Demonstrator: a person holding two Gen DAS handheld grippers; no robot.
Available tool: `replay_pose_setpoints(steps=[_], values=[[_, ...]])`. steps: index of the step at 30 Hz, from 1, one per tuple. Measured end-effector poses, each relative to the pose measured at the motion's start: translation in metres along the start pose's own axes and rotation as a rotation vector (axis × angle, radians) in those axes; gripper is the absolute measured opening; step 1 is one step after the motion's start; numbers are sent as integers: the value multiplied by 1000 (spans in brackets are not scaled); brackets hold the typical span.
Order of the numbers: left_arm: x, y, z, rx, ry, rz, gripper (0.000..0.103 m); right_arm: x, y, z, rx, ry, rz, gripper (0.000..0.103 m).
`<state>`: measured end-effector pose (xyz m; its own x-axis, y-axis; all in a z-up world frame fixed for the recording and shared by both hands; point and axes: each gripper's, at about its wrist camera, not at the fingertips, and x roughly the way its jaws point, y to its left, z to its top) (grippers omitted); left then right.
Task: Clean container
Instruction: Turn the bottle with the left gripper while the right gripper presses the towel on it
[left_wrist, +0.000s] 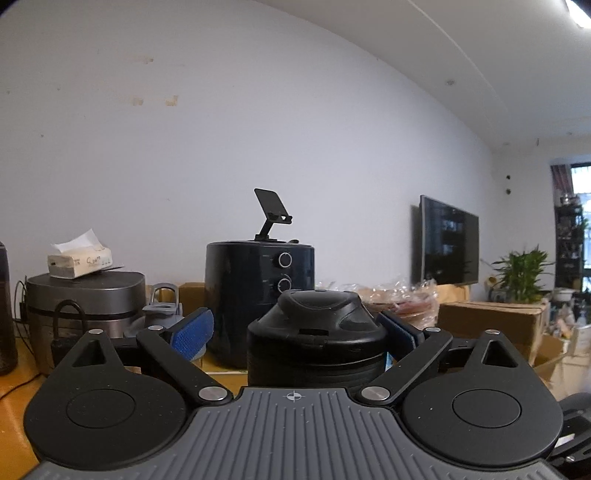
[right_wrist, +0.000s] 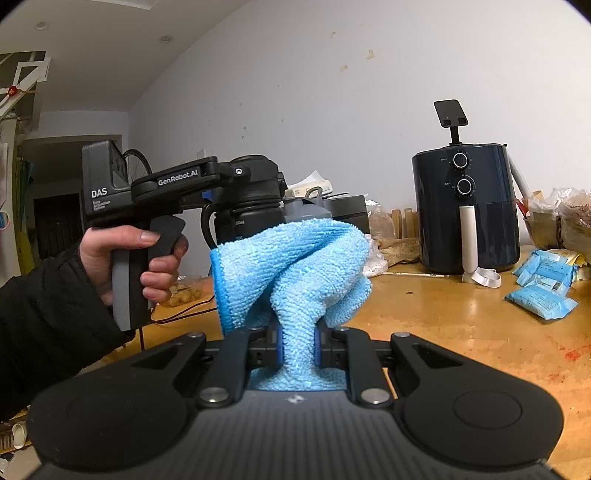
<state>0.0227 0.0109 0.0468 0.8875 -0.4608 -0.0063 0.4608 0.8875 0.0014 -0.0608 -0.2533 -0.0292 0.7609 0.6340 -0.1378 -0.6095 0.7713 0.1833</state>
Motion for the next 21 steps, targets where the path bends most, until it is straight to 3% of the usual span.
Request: replay_pose_setpoints(steps=[8,21], values=[[-3,-19,2,42,-3,41,97,2,-1,-1,4,7,-2,12],[6,-38,11,-19,42,303,97,1,-4,-2,12,4,-6,12]])
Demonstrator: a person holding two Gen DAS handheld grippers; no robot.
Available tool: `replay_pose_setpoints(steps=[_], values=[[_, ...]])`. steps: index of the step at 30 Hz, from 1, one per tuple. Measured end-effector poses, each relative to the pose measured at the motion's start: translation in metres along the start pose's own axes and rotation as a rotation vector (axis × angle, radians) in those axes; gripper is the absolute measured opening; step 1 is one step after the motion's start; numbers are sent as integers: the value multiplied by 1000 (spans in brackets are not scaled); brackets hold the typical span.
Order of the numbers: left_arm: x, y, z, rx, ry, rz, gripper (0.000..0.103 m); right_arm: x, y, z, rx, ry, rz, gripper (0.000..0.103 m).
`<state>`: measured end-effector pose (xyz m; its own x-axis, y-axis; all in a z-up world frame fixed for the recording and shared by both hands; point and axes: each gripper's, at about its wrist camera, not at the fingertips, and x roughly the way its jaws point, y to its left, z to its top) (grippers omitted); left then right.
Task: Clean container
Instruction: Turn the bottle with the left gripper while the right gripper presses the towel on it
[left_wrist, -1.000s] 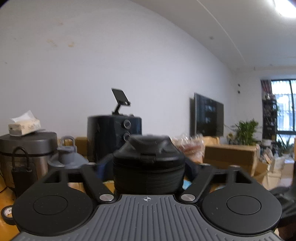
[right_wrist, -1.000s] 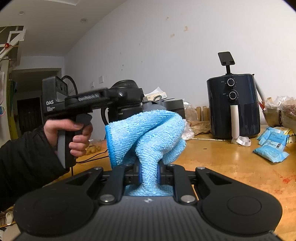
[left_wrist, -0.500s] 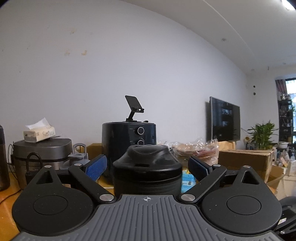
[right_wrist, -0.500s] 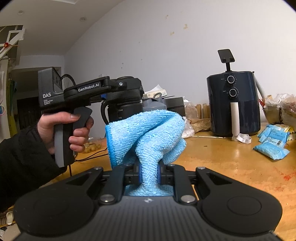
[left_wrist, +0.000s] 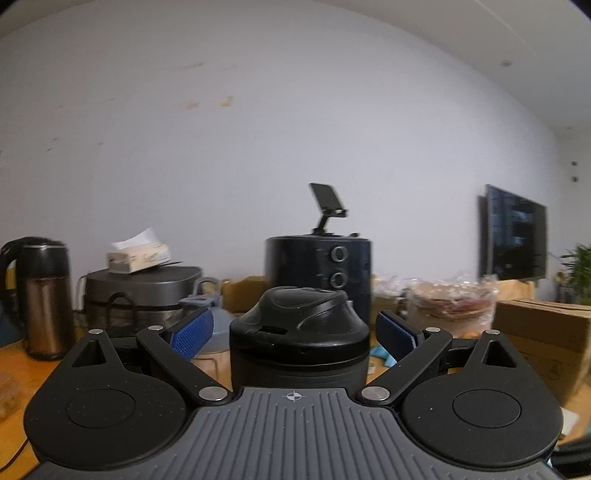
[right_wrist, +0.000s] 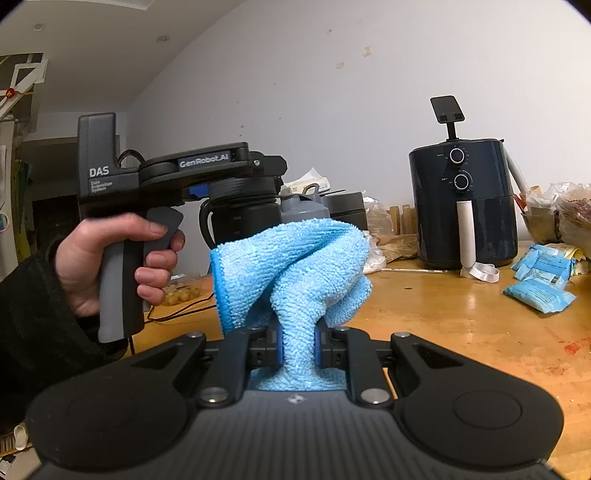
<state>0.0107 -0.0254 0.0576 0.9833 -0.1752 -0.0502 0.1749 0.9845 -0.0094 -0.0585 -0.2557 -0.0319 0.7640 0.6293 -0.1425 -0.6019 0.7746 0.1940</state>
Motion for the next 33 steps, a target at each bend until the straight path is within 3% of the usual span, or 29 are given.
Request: replay_pose_setpoints(steps=[16,28,30,33], values=[[6,-27,3,-2,27,236,97,-3,2,-2,-2,6,6,12],[9,-33,3,-16,44,293,96,-3,2,-3,1,9,3,12],[9,-32,3,-19,51,298,93,-3,1,-3,2,10,2,12],[8,-33,4,-12,53,291,77,-3,1,-3,4,11,2,12]])
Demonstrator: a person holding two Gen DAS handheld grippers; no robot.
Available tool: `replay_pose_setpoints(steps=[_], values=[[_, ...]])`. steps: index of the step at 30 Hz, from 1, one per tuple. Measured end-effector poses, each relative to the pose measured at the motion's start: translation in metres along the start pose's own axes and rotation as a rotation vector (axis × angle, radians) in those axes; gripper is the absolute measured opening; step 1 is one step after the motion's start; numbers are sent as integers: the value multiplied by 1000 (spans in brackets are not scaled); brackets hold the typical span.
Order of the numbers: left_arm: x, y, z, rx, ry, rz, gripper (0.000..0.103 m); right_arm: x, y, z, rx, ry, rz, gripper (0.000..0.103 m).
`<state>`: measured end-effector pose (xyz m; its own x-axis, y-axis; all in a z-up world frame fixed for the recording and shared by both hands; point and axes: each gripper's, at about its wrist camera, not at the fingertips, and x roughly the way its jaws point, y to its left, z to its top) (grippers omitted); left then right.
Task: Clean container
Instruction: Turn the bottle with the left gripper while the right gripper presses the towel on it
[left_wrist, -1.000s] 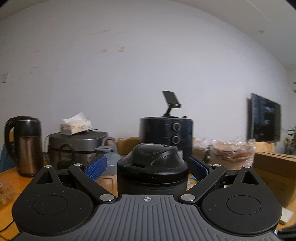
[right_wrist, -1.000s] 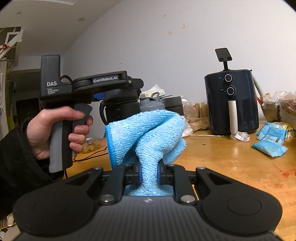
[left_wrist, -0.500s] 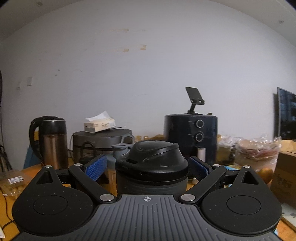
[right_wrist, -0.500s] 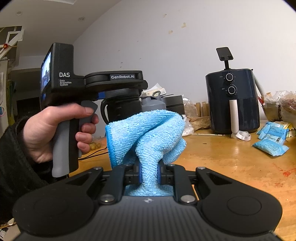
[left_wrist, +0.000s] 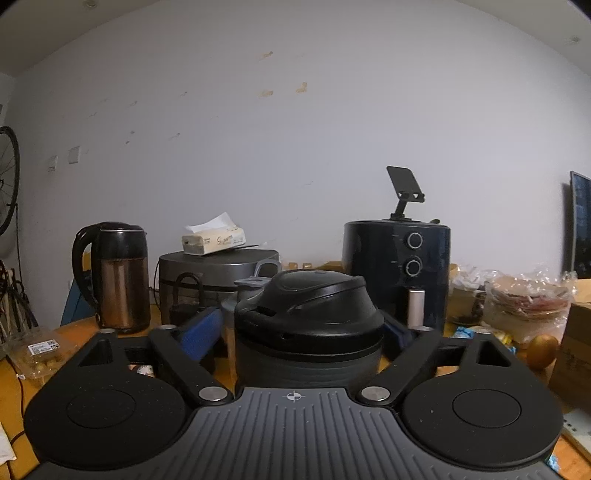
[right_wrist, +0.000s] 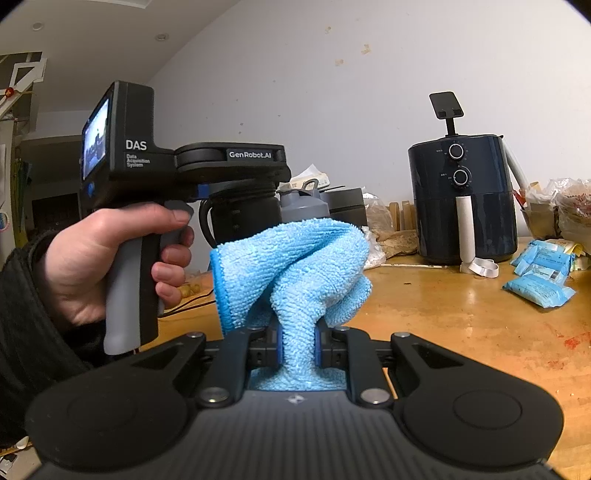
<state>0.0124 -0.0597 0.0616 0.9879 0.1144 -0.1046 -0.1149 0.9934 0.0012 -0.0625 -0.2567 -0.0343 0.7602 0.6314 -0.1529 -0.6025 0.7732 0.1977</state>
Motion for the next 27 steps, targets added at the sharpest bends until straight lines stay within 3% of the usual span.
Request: replay_pose_setpoints(steps=[1,27], values=[[-1,-1,0,3,0,0,69,0,0,0,0,1,0,12],[-2,-2,-2,29,-2,-31,68,-4,-4,-2,6,2,11,12]])
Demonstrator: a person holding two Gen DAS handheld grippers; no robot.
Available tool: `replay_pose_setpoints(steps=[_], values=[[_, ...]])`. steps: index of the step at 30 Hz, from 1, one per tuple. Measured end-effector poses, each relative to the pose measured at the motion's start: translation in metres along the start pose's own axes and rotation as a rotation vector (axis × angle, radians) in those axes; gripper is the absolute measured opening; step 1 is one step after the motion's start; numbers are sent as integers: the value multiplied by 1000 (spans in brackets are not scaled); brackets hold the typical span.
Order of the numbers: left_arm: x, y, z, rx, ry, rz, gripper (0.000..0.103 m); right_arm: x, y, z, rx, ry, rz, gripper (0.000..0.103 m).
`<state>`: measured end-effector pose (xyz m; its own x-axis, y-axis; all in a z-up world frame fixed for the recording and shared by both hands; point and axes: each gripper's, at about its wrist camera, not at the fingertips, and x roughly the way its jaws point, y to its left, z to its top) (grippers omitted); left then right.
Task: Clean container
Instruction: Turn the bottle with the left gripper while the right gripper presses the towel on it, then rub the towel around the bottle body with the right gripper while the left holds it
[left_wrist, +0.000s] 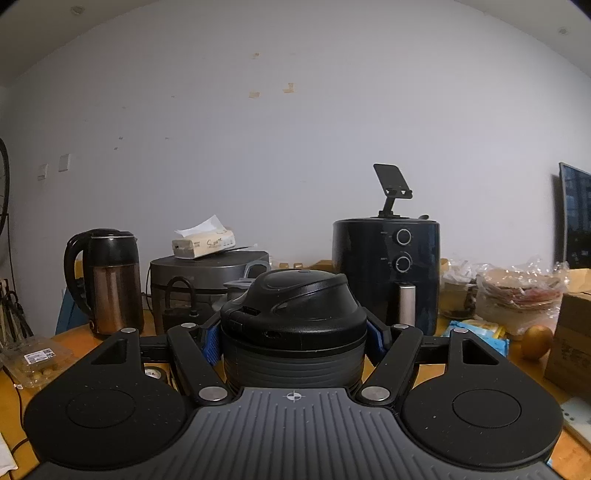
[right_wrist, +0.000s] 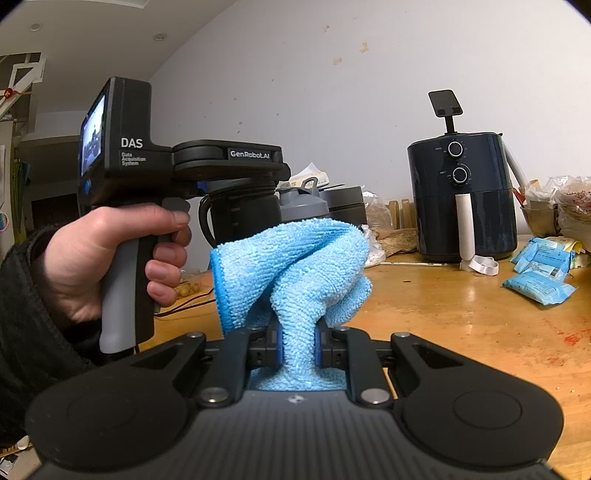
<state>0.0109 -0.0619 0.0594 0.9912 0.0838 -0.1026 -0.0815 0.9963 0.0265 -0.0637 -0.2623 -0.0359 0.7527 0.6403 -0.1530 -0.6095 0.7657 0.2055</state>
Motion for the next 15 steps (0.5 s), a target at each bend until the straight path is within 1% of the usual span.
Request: replay_pose_setpoints(steps=[15], values=[[0,13,-3,14,-17,-111,68,-1,1,0,1,4,7,12]])
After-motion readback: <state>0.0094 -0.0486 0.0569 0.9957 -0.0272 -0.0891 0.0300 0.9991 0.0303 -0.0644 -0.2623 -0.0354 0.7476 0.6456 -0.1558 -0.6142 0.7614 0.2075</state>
